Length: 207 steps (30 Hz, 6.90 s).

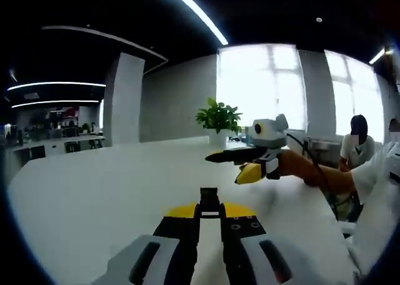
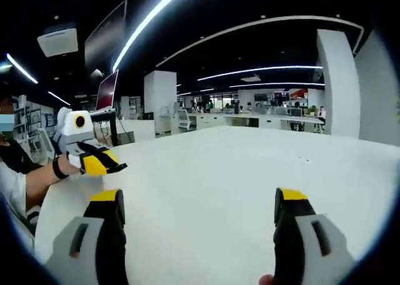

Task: Snap the two parts of the plastic buckle together until the buckle closes and remains connected.

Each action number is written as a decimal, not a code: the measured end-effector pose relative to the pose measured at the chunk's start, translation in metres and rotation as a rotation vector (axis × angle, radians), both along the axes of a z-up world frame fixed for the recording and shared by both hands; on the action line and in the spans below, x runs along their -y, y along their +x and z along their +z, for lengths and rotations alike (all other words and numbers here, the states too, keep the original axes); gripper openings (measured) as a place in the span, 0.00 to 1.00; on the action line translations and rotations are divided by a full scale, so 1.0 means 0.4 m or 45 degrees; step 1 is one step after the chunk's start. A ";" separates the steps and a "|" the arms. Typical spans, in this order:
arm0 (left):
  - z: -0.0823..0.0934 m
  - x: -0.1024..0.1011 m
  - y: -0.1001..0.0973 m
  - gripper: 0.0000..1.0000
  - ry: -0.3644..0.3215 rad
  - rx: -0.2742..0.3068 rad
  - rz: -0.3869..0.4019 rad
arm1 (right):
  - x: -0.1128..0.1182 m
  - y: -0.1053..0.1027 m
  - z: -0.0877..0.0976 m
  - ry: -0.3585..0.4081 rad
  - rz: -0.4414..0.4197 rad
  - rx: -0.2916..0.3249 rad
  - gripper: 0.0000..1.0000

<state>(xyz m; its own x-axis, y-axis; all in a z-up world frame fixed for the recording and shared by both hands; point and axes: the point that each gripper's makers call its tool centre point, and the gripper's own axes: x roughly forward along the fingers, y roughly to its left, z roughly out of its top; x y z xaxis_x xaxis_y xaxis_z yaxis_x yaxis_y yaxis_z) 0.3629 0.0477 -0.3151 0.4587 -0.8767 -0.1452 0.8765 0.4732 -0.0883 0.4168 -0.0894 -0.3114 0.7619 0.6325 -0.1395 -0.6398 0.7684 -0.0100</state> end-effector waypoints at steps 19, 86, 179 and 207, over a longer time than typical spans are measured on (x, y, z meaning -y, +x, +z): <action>0.002 -0.060 0.063 0.10 -0.018 -0.051 0.207 | 0.034 0.018 0.032 0.017 -0.067 0.059 0.99; 0.064 0.111 0.242 0.10 0.030 -0.050 0.253 | 0.027 0.003 0.052 0.007 -0.033 0.083 0.98; -0.138 0.194 0.300 0.36 0.313 -0.037 0.151 | 0.022 -0.015 0.021 -0.065 -0.028 0.045 0.96; -0.061 0.214 0.277 1.00 0.081 0.041 0.124 | 0.015 -0.027 0.005 -0.083 -0.043 0.031 1.00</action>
<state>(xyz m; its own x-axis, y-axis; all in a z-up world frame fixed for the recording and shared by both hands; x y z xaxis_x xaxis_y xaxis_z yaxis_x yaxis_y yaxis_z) 0.4736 -0.0378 -0.3394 0.5464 -0.8173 -0.1830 0.8281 0.5599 -0.0281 0.4060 -0.0952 -0.3093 0.7863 0.5965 -0.1609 -0.6125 0.7869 -0.0759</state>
